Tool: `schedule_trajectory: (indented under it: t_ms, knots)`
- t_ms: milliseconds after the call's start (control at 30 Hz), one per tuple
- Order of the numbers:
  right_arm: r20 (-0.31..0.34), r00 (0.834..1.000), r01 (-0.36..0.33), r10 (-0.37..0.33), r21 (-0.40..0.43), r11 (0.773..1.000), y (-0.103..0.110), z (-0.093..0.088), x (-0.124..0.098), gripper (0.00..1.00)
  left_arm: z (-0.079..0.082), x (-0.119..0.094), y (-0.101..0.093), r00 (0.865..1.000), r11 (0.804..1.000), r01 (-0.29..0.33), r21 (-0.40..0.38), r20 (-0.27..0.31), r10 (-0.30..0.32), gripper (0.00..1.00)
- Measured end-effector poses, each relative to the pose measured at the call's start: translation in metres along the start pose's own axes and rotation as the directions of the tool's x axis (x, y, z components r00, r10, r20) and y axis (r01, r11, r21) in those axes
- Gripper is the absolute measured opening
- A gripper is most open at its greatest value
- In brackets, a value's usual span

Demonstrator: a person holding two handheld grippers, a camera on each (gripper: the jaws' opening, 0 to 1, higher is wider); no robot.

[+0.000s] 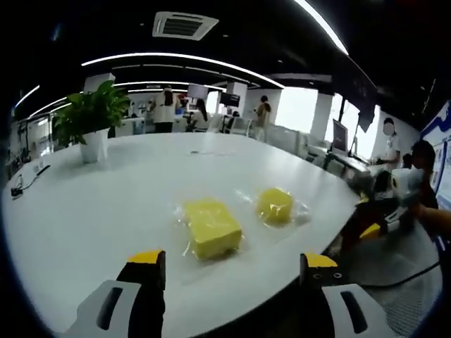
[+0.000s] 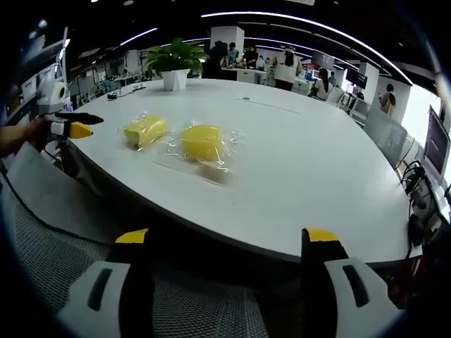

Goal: Compare the silicone blocks by pressing each to a similar depth, holding the contact briefly, and releasing to observe deformation and rebound differences across the visible hardness samples.

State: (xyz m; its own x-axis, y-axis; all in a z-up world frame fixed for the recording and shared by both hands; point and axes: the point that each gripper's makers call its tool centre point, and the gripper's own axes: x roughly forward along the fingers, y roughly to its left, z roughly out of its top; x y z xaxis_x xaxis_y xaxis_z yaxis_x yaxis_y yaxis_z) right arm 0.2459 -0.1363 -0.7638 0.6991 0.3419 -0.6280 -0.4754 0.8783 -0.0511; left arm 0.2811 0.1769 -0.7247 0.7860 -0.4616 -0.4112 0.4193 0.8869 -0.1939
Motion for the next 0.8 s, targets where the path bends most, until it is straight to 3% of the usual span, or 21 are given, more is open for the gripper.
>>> schedule_trajectory:
  t_ms: [267, 500, 633, 800]
  knots:
    - [0.028, 0.999, 0.017, -0.017, -0.004, 1.0, -0.003, 0.005, -0.001, 0.8, 0.005, 0.02, 0.019, 1.0, 0.996, -0.013, -0.085, -0.003, 0.013, 0.73]
    - [0.034, 0.999, 0.037, -0.037, 0.001, 0.999, -0.006, 0.005, -0.002, 0.78, 0.002, 0.039, 0.032, 1.0, 0.965, 0.021, -0.26, 0.014, -0.018, 0.65]
    - [0.033, 0.999, 0.036, -0.036, 0.001, 0.999, -0.006, 0.005, -0.002, 0.77, 0.006, 0.046, 0.039, 1.0, 0.966, 0.013, -0.258, 0.02, -0.008, 0.64]
    - [0.026, 0.999, 0.035, -0.035, 0.001, 0.999, -0.005, 0.003, -0.002, 0.77, 0.005, 0.056, 0.042, 1.0, 0.977, -0.003, -0.213, -0.014, 0.0, 0.64]
